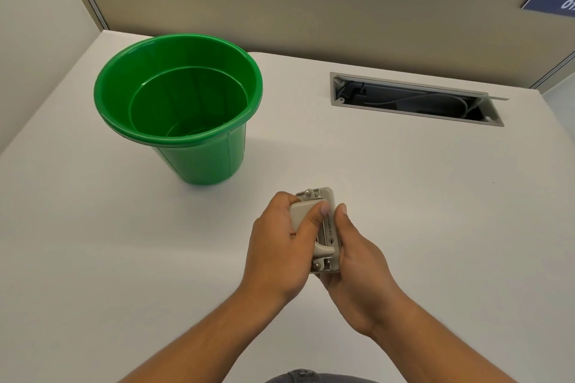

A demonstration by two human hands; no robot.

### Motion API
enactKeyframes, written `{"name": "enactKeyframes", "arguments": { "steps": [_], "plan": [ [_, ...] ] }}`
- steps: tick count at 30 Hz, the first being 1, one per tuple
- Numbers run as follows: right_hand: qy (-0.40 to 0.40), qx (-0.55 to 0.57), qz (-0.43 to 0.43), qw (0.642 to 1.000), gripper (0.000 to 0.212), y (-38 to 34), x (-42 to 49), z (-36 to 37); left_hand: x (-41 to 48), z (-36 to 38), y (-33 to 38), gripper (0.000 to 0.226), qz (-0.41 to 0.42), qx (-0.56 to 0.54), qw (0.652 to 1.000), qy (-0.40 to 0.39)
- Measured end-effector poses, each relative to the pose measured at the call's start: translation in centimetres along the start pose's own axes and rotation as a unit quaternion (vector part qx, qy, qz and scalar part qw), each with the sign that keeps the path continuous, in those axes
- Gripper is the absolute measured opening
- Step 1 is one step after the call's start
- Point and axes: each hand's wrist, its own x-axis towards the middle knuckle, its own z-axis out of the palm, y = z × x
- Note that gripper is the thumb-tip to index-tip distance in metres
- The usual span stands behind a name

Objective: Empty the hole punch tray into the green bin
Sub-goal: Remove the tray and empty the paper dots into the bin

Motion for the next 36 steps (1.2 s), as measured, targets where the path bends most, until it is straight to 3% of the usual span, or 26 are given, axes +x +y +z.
{"name": "enactKeyframes", "arguments": {
  "steps": [17, 29, 36],
  "plan": [
    [-0.013, 0.152, 0.030, 0.988, 0.052, 0.0, 0.1, 0.2, -0.4, 0.1, 0.8, 0.022, -0.011, -0.084, 0.996, -0.002],
    [-0.001, 0.153, 0.038, 0.987, 0.050, 0.0, 0.9, 0.3, -0.2, 0.2, 0.6, 0.022, -0.015, -0.091, 0.996, 0.008],
    [-0.001, 0.075, 0.016, 0.997, 0.050, -0.1, 1.4, 0.3, 0.1, -0.2, 0.4, 0.023, -0.019, -0.078, 0.997, 0.010]
  ]
}}
